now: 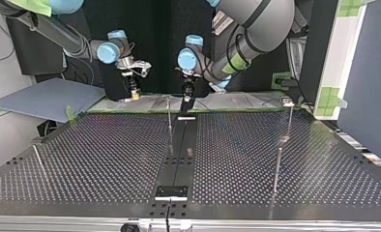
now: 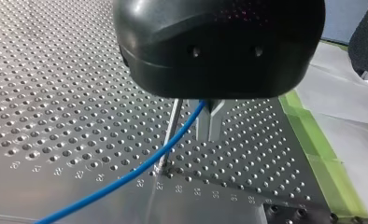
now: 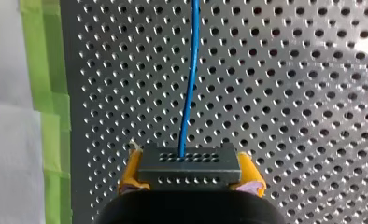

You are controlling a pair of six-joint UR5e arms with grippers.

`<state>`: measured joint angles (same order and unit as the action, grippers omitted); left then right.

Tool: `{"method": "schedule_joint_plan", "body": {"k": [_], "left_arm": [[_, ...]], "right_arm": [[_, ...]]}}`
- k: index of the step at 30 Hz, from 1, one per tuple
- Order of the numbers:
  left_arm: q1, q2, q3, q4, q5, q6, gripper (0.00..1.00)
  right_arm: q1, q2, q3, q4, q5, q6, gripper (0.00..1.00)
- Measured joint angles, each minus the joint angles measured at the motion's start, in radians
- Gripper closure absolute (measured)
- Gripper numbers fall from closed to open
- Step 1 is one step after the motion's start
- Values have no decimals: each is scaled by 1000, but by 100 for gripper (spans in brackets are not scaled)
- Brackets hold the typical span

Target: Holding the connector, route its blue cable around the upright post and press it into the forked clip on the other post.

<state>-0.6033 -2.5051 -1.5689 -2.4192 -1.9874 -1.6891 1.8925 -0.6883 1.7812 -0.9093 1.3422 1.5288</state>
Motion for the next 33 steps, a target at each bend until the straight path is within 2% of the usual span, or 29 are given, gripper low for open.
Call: {"method": "schedule_joint_plan", "body": {"k": [5,13,21,27,33], "left_arm": [[0,-2,0,15,21,0,100],[2,-6,1,24,68,-8,100],[10,-6,1,15,103,-22,100],[1,-7,-2,-8,104,-23,100],[3,-7,-4,2,105,-25,100]], "right_arm": [[-21,1,-7,-1,0,4,100],[-36,3,-11,-6,-1,10,100],[-37,4,-15,-2,-6,8,100],[-35,6,-15,3,-9,5,100],[-37,7,-15,5,-8,2,100]]}}
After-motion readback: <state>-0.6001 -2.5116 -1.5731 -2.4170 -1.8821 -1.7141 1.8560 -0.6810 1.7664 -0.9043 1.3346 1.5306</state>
